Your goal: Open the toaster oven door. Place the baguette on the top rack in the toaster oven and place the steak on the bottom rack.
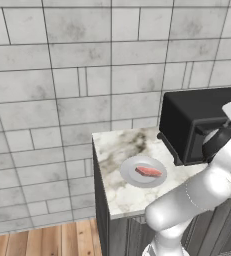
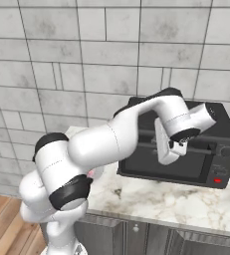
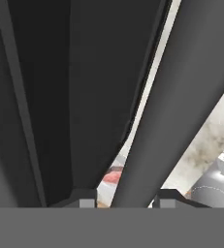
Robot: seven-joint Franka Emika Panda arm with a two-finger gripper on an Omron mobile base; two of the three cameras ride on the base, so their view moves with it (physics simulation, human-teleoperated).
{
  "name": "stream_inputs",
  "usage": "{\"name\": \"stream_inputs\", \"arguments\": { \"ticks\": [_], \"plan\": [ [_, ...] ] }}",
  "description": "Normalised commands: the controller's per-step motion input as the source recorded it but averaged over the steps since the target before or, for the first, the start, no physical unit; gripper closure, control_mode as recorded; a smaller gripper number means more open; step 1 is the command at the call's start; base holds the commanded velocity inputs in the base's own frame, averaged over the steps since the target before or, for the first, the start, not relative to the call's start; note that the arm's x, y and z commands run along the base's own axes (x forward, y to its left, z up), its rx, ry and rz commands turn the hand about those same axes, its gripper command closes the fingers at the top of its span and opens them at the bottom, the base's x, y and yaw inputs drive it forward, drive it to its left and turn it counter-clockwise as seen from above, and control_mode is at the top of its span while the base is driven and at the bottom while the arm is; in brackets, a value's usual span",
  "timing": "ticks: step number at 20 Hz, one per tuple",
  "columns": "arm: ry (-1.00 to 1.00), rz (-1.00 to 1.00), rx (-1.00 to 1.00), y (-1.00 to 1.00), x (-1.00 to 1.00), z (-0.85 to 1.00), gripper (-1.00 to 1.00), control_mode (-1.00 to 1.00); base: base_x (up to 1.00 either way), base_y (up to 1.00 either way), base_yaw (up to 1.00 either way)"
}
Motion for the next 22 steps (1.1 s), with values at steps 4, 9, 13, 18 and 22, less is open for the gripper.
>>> {"name": "stream_inputs", "arguments": {
  "ticks": [4,9,13,18,22],
  "plan": [
    [0.11,0.09,0.03,0.24,-0.15,-0.94,1.0,-1.0,0.0,0.0,0.0],
    [0.02,0.01,0.0,0.26,-0.26,-0.94,1.0,-1.0,0.0,0.0,0.0],
    [0.0,0.0,0.0,0.34,-0.24,-0.94,1.0,-1.0,0.0,0.0,0.0],
    [0.0,-0.06,-0.04,0.38,-0.26,-0.94,1.0,-1.0,0.0,0.0,0.0],
    [0.0,-0.12,-0.13,0.4,-0.37,-0.94,1.0,-1.0,0.0,0.0,0.0]
  ]
}}
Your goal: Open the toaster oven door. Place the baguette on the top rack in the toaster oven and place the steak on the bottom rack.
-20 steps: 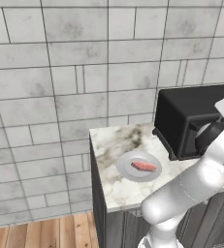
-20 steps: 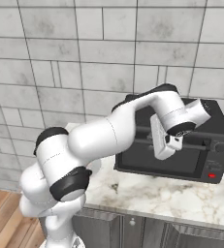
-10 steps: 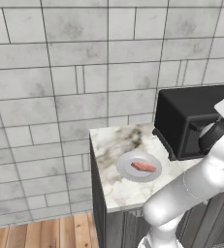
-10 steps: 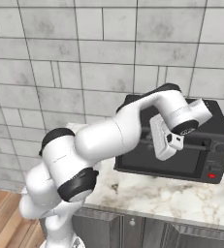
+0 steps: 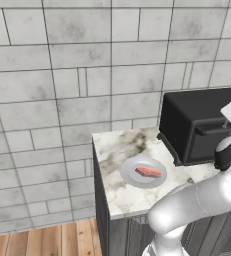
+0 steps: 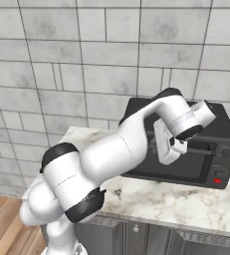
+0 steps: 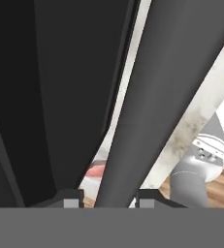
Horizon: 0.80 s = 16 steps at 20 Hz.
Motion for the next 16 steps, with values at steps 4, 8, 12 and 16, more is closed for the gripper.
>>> {"name": "stream_inputs", "arguments": {
  "ticks": [4,8,12,16],
  "plan": [
    [0.0,-0.13,-0.16,0.41,-0.42,-0.94,1.0,-1.0,0.0,0.0,0.0],
    [0.0,-0.14,-0.14,0.42,-0.45,-0.94,1.0,-1.0,0.0,0.0,0.0],
    [-0.02,-0.15,-0.12,0.4,-0.45,-0.94,1.0,-1.0,0.0,0.0,0.0],
    [-0.03,-0.13,-0.08,0.22,-0.55,-0.81,1.0,-1.0,0.0,0.0,0.0]
  ]
}}
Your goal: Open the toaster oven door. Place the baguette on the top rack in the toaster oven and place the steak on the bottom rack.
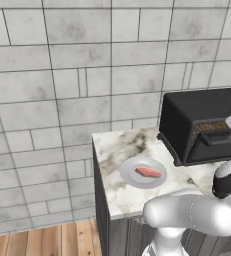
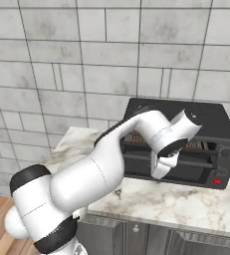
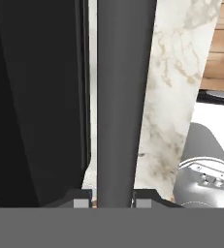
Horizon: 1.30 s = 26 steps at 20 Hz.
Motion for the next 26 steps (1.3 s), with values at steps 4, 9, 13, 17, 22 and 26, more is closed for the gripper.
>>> {"name": "stream_inputs", "arguments": {
  "ticks": [4,9,13,17,22,26],
  "plan": [
    [0.0,-0.05,0.0,0.0,-0.54,-0.29,1.0,-1.0,0.0,0.0,0.0],
    [0.1,0.0,0.0,-0.05,-0.36,0.03,1.0,-1.0,0.0,0.0,0.0],
    [0.08,0.0,0.0,-0.09,-0.36,0.19,1.0,-1.0,0.0,0.0,0.0],
    [0.02,0.0,0.0,-0.1,-0.48,0.26,1.0,-1.0,0.0,0.0,0.0],
    [0.01,0.0,0.0,-0.05,-0.45,0.28,1.0,-1.0,0.0,0.0,0.0],
    [0.0,0.0,-0.01,-0.02,-0.39,0.28,1.0,-1.0,0.0,0.0,0.0]
  ]
}}
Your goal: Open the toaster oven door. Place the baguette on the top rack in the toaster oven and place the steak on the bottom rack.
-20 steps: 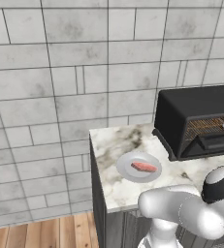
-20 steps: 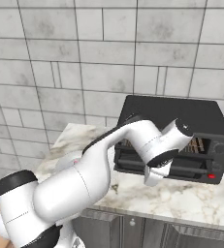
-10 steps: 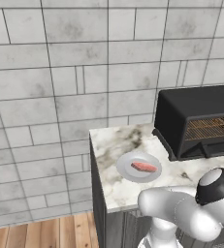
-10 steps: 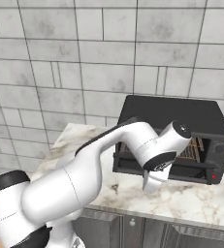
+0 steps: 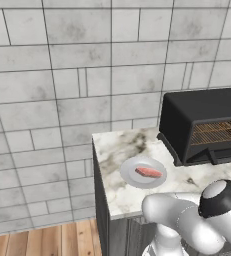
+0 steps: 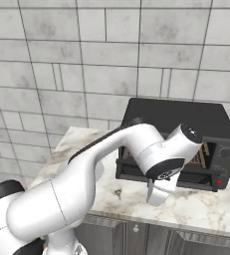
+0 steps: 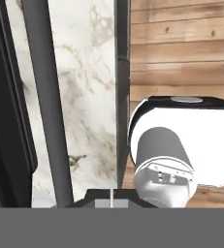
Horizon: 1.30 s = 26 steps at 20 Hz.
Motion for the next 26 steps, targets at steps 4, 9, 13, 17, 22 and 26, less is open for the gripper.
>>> {"name": "stream_inputs", "arguments": {
  "ticks": [4,9,13,17,22,26],
  "plan": [
    [0.0,0.03,-0.1,0.03,-0.14,0.29,1.0,-1.0,0.0,0.0,0.0],
    [-0.01,0.07,-0.14,0.08,0.05,0.28,1.0,-1.0,0.0,0.0,0.0],
    [-0.01,0.15,-0.14,0.13,0.24,0.23,1.0,-1.0,0.0,0.0,0.0],
    [-0.04,0.16,-0.12,0.15,0.3,0.18,-1.0,-1.0,0.0,0.0,0.0],
    [-0.13,0.26,-0.08,0.11,0.41,0.04,-1.0,-1.0,0.0,0.0,0.0],
    [-0.21,0.4,-0.09,0.0,0.31,0.02,-1.0,-1.0,0.0,0.0,0.0]
  ]
}}
